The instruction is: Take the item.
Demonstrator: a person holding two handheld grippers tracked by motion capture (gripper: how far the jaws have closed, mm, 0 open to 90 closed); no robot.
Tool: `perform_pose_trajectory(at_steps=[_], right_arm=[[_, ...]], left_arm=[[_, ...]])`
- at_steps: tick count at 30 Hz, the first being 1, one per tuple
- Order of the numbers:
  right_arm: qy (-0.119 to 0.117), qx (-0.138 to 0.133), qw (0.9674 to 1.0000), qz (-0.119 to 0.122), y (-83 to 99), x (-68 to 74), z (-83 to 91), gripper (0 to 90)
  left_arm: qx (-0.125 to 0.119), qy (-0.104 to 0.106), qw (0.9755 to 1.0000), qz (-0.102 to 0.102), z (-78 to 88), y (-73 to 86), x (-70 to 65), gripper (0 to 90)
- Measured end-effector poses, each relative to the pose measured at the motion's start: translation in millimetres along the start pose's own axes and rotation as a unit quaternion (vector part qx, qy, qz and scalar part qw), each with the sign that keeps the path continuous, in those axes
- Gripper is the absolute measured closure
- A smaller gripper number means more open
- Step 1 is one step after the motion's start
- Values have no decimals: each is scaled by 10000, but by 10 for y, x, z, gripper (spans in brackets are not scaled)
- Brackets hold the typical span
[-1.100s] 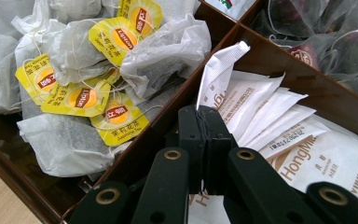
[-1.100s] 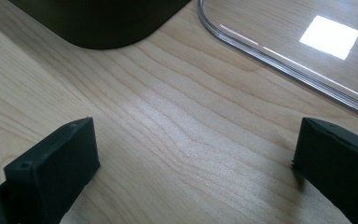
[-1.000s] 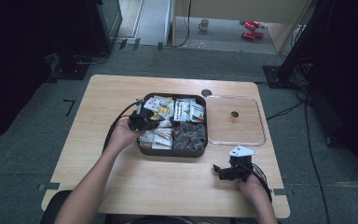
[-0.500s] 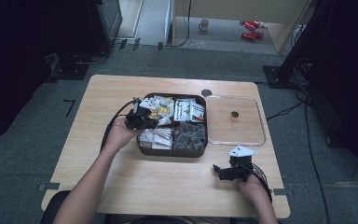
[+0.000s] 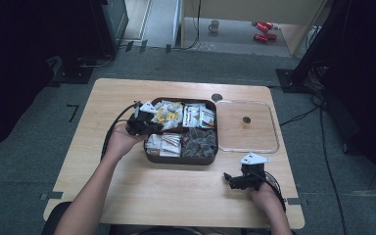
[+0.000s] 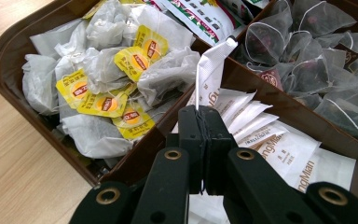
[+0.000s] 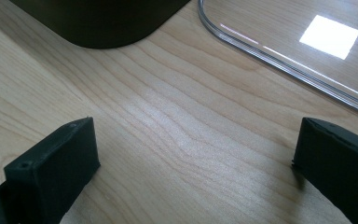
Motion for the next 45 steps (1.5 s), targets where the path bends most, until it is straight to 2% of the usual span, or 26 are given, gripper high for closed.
perform_pose_trajectory(at_steps=[24,39,45], right_arm=[[-7,2,10000,4,-4,-2,-3,0],[-36,7,10000,28,-10,-7,-8,0],[-44,9,10000,37,-15,-10,-12,0]], left_arm=[[-321,-85,9990,316,305,33,153,894],[-429,-233,9968,632,473,146,355,894],[-381,-307,9959,765,501,234,449,894]])
Point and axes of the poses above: each handheld gripper's, and its own axes: z roughly backward along the jaws, y roughly out of its underside, x roughly to its left, the point moved 8 cm from there along -z, roughly forward along the jaws, and after that the axes turned 10 degrees about -y, right-handed, at the moved point
